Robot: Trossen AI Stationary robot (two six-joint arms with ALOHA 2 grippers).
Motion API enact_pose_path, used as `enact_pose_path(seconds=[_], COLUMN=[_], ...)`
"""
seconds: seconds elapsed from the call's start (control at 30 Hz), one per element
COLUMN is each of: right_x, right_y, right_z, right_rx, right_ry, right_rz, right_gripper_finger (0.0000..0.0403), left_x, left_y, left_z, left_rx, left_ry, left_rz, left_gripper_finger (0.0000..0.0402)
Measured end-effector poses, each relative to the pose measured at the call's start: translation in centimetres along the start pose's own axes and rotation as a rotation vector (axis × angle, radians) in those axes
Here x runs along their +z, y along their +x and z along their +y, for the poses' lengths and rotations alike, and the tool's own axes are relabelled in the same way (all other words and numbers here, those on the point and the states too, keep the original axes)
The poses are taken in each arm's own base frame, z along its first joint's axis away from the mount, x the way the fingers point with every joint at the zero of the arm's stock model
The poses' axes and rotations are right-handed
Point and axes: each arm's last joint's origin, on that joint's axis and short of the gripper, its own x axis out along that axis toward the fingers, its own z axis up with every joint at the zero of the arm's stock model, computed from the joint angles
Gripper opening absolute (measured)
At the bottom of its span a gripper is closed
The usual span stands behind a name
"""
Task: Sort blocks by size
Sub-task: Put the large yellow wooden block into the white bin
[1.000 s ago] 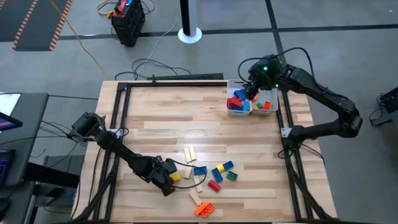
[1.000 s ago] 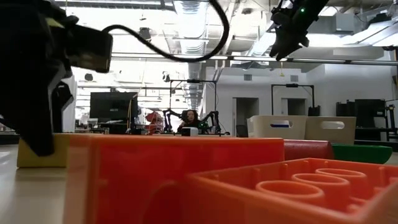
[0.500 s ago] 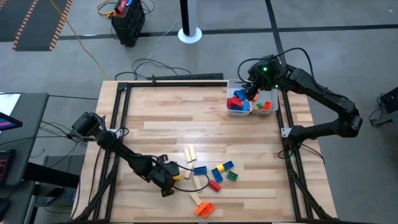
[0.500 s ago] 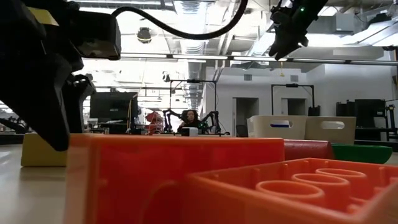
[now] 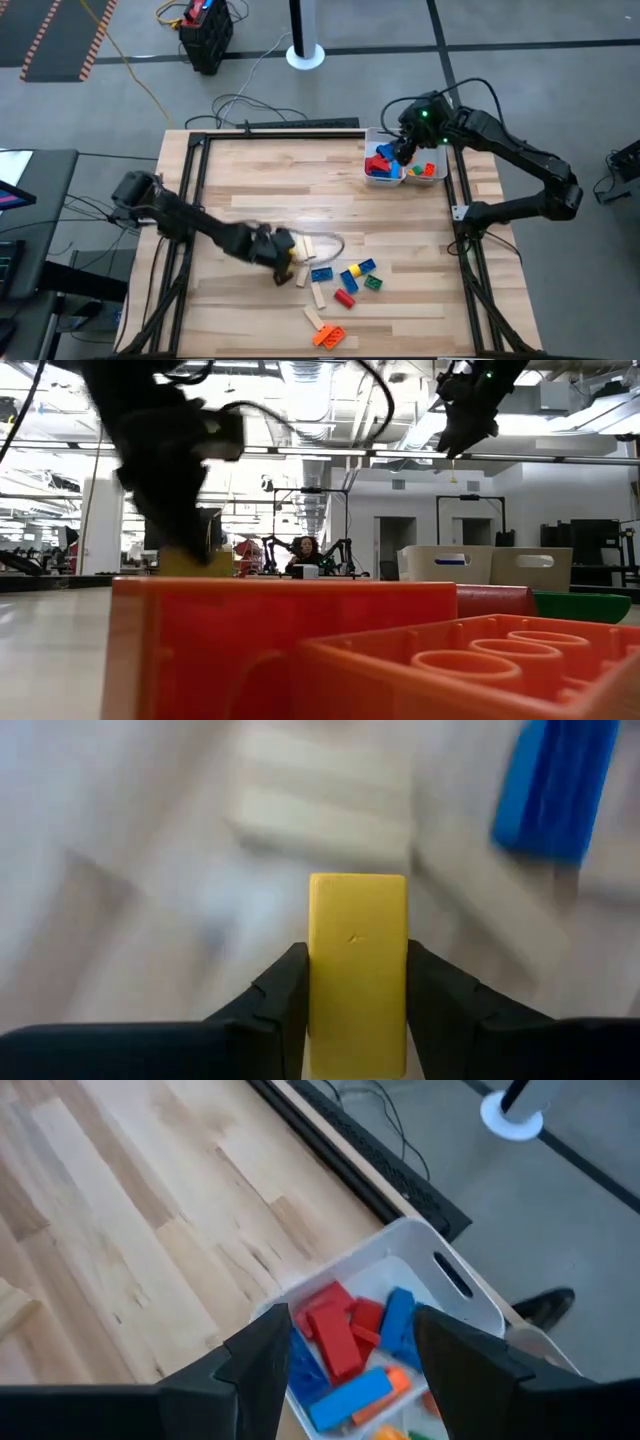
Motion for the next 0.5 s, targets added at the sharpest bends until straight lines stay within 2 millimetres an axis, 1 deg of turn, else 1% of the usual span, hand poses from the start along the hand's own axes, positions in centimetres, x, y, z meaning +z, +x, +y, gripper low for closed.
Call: enact_pose_path(seconds=[0.1,0.17,0.27,0.37,0.5], right_x=[-0.3,-0.6,-1.7,-2.3,-2.7], right_y=[0.2,0.8,2.1,2.9,3.4], right_z=[0.2,0.8,1.7,2.8,5.4], right_rx=[0.032,0.107,0.186,0.273,0.365], right_ry=[0.0,0.013,0.016,-0.007,-0.146], right_rz=[0.02,0.021,0.051,0.043,-0.023], right_gripper_finger=[0.0237,0.0237,0.0237,0.0237,0.0237], left_x=[2.8,4.8,7.8,10.2,12.5], left_y=[-0.9,-1.4,-1.8,-1.9,-2.0], left_z=[1.7,3.0,5.1,7.0,9.3], left_rx=[-0.031,-0.061,-0.123,-0.231,-0.4], left_ry=[-0.016,-0.031,-0.083,-0.143,-0.221], left_rz=[-0.099,-0.183,-0.301,-0.382,-0.445], left_gripper_finger=[0.0123,0.0123,0.0123,0.0123,0.0123])
